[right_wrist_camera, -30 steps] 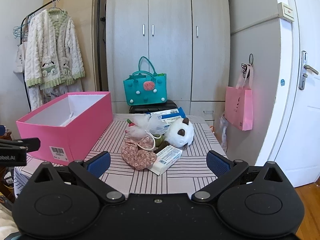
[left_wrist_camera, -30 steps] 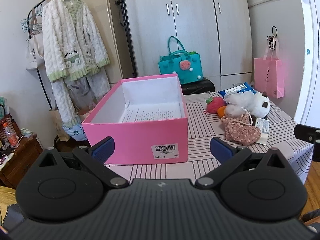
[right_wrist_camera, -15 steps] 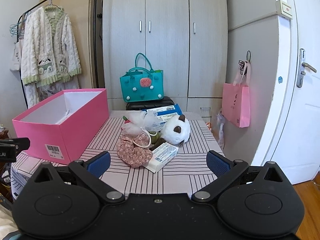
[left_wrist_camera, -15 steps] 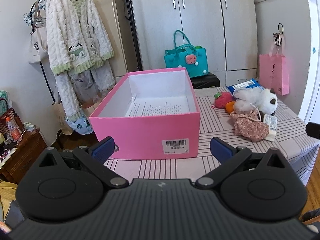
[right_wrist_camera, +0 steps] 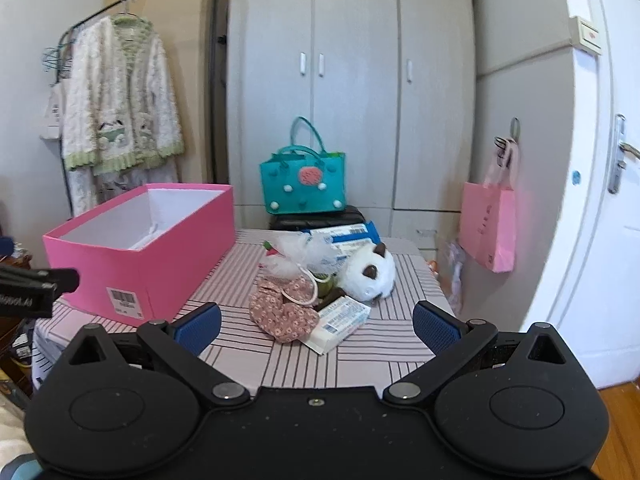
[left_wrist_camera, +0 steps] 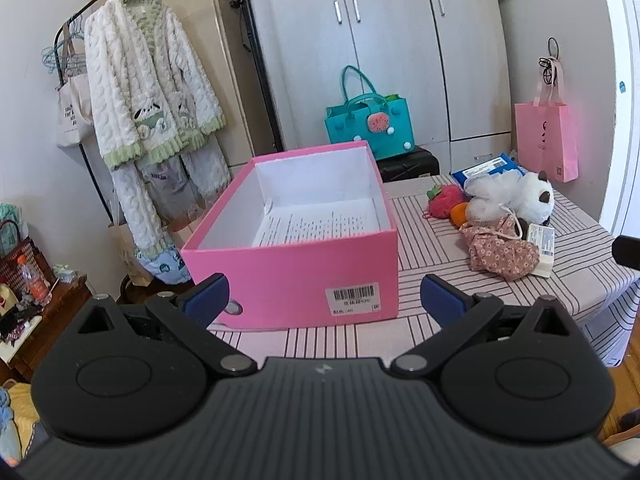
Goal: Organize soft objects
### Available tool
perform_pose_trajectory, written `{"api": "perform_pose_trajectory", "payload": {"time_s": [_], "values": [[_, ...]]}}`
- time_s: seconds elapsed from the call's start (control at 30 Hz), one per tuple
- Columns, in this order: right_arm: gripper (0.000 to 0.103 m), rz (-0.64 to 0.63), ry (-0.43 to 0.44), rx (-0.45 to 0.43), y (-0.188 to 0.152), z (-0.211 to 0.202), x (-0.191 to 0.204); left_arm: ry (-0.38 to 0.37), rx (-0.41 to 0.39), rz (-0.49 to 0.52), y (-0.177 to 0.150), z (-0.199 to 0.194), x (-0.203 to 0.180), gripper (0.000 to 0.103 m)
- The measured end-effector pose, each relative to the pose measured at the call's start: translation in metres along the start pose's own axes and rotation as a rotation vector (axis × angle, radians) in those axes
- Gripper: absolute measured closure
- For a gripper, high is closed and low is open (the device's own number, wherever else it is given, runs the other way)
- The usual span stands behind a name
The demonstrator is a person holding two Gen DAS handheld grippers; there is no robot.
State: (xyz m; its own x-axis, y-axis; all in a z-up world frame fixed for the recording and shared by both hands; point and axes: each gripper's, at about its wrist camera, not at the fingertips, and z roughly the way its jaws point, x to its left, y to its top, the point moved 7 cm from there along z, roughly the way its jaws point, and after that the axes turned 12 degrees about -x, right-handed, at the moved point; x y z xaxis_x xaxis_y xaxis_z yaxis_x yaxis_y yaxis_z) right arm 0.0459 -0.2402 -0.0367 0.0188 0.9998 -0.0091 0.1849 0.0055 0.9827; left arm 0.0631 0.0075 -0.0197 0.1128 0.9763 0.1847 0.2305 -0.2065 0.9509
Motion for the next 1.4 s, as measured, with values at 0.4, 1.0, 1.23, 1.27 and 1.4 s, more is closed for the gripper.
{"api": "perform_pose_trajectory", "payload": {"time_s": [0.4,1.0,1.23,1.27,1.4], "values": [[0.000,0.020,0.203,-0.063,0.001,0.031,-0.032,-0.153,-0.019,0.016,0.029,0.029,-0.037,0.000],[0.000,-0.071,0.220,0.138,-0.078,0.139,-0.042,-0.436,0.056,0.083,0.004,0.108,-0.145,0.000],[0.000,-0.053,0.201,0.168,-0.090,0.162,-0.035,-0.474,0.134,0.007,-0.019,0.142,-0.159,0.000],[0.000,-0.041,0.203,0.173,-0.090,0.164,-0.036,-0.476,0.130,0.002,-0.020,0.145,-0.159,0.000],[0.000,-0.054,0.171,0.170,-0.090,0.165,-0.044,-0.493,0.116,-0.016,-0.021,0.155,-0.162,0.000]]}}
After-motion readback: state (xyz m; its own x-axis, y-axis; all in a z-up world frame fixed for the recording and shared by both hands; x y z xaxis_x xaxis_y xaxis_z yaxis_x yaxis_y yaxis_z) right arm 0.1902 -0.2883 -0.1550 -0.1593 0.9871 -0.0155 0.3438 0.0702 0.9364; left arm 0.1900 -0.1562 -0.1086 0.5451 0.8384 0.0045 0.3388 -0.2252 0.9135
